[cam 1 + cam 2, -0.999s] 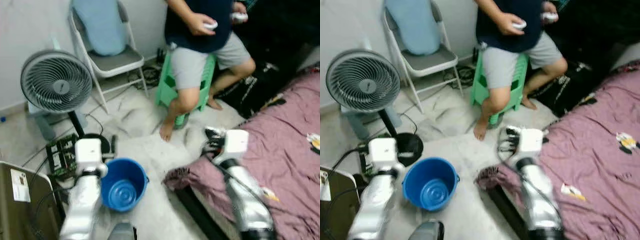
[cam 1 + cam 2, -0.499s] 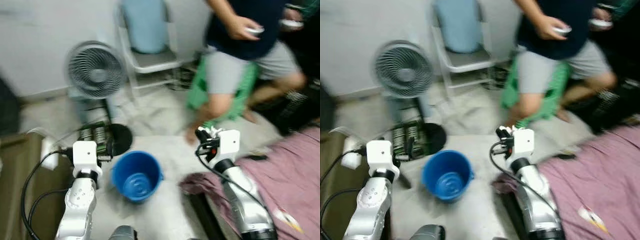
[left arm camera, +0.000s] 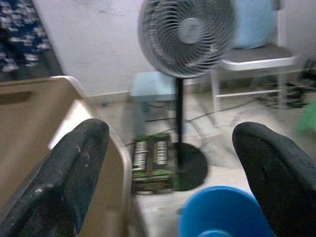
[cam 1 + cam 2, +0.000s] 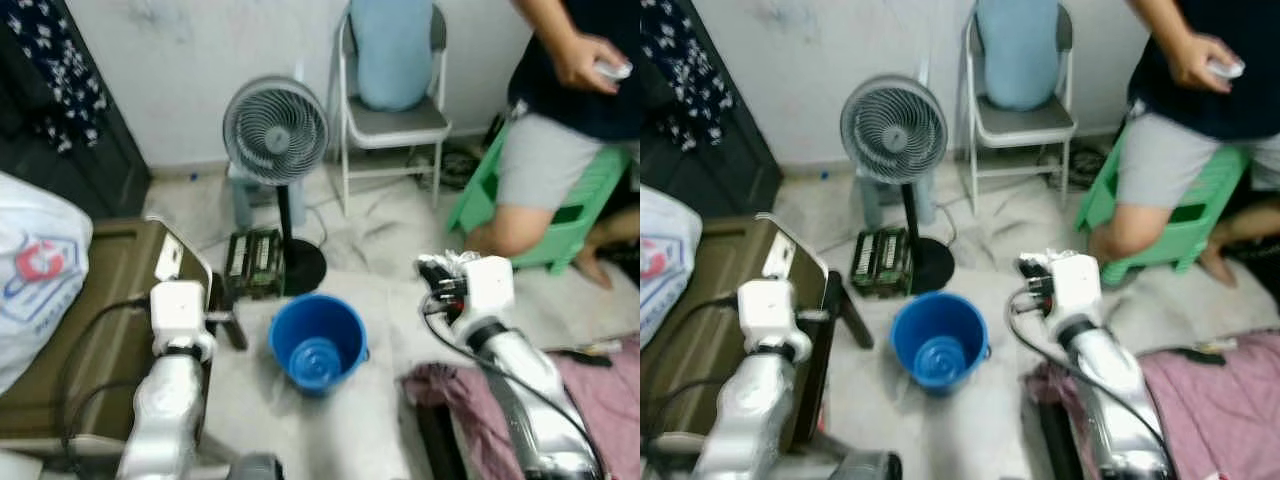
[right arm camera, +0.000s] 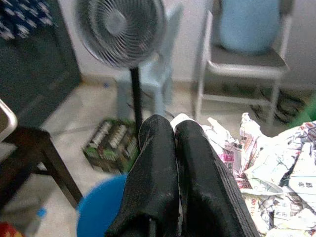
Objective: Clean up the room
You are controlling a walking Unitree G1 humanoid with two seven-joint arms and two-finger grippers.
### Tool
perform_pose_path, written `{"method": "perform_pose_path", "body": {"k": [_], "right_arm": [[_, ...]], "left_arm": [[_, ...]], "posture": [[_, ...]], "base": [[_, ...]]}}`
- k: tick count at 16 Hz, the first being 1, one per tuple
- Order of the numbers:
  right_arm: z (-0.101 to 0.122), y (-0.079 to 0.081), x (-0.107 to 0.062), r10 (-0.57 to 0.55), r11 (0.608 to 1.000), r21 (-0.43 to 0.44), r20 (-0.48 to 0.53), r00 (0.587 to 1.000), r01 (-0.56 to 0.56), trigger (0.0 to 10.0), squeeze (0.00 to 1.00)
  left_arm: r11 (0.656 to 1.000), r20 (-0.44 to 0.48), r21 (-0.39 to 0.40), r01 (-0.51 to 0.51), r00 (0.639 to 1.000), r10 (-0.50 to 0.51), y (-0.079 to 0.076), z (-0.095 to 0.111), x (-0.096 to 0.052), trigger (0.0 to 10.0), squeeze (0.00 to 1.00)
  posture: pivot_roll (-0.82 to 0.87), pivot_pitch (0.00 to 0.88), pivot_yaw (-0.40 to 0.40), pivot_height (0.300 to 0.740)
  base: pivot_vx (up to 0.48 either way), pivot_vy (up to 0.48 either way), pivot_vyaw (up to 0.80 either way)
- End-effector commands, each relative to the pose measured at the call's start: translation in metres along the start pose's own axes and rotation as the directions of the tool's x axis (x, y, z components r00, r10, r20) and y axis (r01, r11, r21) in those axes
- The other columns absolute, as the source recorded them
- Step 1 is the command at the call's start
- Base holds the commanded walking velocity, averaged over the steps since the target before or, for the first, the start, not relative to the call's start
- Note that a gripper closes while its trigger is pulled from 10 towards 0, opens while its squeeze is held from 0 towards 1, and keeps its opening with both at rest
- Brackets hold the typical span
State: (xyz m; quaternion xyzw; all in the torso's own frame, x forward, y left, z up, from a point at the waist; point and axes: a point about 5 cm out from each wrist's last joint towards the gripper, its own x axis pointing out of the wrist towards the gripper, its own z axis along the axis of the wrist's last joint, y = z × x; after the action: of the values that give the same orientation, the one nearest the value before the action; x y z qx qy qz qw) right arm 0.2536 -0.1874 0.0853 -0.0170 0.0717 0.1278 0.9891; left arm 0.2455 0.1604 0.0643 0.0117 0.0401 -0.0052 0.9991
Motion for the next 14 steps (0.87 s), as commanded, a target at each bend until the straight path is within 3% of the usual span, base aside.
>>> {"method": "perform_pose_path", "body": {"k": [1, 5, 7, 10, 14], "right_arm": [[0.003, 0.005, 0.003, -0.061, 0.997, 0.051, 0.037, 0.997, 0.059, 10.0, 0.00], [-0.007, 0.017, 0.000, -0.179, 0.974, 0.145, 0.040, 0.983, 0.172, 10.0, 0.00], [-0.011, 0.016, -0.002, -0.208, 0.968, 0.152, 0.032, 0.978, 0.201, 10.0, 0.00], [-0.010, 0.006, -0.003, -0.237, 0.960, 0.161, 0.022, 0.971, 0.230, 10.0, 0.00], [-0.011, 0.005, -0.001, -0.248, 0.957, 0.163, 0.019, 0.969, 0.242, 10.0, 0.00]], "left_arm": [[1.000, 0.005, 0.003, 0.015, 1.000, -0.015, 0.005, 0.002, 0.001, 10.0, 0.00], [0.999, 0.013, -0.008, 0.040, 0.999, -0.040, 0.007, 0.006, 0.000, 10.0, 0.00], [0.999, 0.013, -0.005, 0.052, 0.999, -0.052, 0.007, 0.007, 0.001, 10.0, 0.00], [0.998, 0.014, -0.009, 0.064, 0.998, -0.064, 0.005, 0.008, 0.003, 10.0, 0.00], [0.997, 0.006, -0.011, 0.073, 0.997, -0.073, 0.003, 0.006, 0.003, 10.0, 0.00]], "posture": [[-0.03, 0.043, 0.008, 0.740], [-0.02, 0.044, 0.024, 0.740], [-0.03, 0.044, 0.029, 0.740], [-0.03, 0.043, 0.029, 0.740], [-0.04, 0.043, 0.029, 0.740]], "base": [[0.000, 0.000, 0.00], [0.000, 0.000, 0.00], [0.000, 0.000, -0.20], [0.000, 0.000, -0.64], [0.000, 0.000, -0.77]]}}
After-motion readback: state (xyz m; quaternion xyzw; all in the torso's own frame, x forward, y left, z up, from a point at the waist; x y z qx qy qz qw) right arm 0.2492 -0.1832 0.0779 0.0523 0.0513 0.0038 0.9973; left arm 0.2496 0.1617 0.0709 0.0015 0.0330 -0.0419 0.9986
